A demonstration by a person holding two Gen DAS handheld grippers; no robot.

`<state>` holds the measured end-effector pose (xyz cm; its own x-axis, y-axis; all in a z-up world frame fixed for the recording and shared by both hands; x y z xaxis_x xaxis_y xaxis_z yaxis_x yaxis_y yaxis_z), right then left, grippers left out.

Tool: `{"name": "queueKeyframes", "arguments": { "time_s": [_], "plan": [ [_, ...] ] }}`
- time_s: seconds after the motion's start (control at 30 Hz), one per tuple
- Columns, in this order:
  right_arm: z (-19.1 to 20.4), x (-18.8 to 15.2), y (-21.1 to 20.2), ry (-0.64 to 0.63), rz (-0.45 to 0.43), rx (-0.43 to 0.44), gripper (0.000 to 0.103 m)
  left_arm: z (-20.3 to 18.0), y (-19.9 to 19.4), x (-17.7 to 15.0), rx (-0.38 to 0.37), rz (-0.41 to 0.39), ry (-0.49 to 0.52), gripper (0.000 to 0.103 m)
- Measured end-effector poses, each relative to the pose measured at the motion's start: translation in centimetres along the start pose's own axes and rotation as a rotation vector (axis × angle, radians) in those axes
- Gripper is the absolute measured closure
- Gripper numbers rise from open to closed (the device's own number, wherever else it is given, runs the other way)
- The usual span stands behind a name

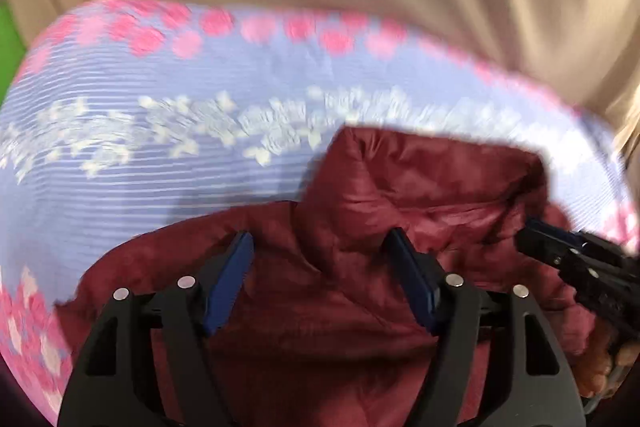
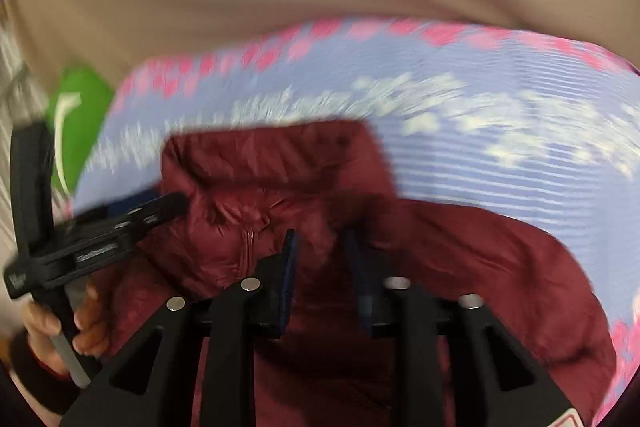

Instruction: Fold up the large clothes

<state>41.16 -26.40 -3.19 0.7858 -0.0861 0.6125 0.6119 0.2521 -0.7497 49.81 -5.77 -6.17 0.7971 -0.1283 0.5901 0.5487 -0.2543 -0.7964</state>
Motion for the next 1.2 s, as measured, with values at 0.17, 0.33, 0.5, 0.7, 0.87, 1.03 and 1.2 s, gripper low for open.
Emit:
{"name": "queueKeyframes", "arguments": {
  "time_s": [0.17,0.33,0.5,0.7,0.87,1.03,1.2],
  "plan": [
    [-3.4,3.3,1.6,0.168,-0.102,-0.038,0.103,0.5,1.8,2.5,0.018,-0.041,-0.044,0.032],
    [-3.3,2.7,-3.0,0.202,-0.252,-0.002,0.093,2.3,-1.9,4.4,0.001,-0.194,-0.138,0.034],
    [0.8,-3.4,-3.1,-0.082,-0.033,0.039,0.091,1.1,-5.2,-0.7,-0.035,-0.114,0.046,0.034],
    [1.7,-1.8,2.3,-0.11,0.06,-0.092,0.103,-0.2,0.4,-4.1,0.109,-0.002,0.137,0.03],
    [-1.6,1.1,-1.1,0.095,-0.095,-0.119,0.097,1.9,-1.0,-1.6,0.143,-0.081,0.028,0.029],
    [-3.6,-2.7,-3.5,0.062,-0.056,-0.139,0.095,6.9,-3.9,-1.9,0.18,-0.107,-0.035,0.023],
    [-11.6,-6.4,-5.4,0.231,-0.067,-0.245,0.103,12.9,-1.7,-3.8,0.224,-0.045,-0.12,0.022]
  ]
}}
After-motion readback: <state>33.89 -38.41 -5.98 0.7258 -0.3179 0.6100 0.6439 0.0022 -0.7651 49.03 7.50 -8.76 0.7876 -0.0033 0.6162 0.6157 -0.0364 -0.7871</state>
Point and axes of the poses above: each gripper's, at about its wrist camera, not at the fingertips, and y roughly the way its jaws point, z to its left, x to its top, the point moved 6 cm from there along y, roughly the way its jaws point, and after that the axes turned 4 degrees about -y, right-handed, at the moved point
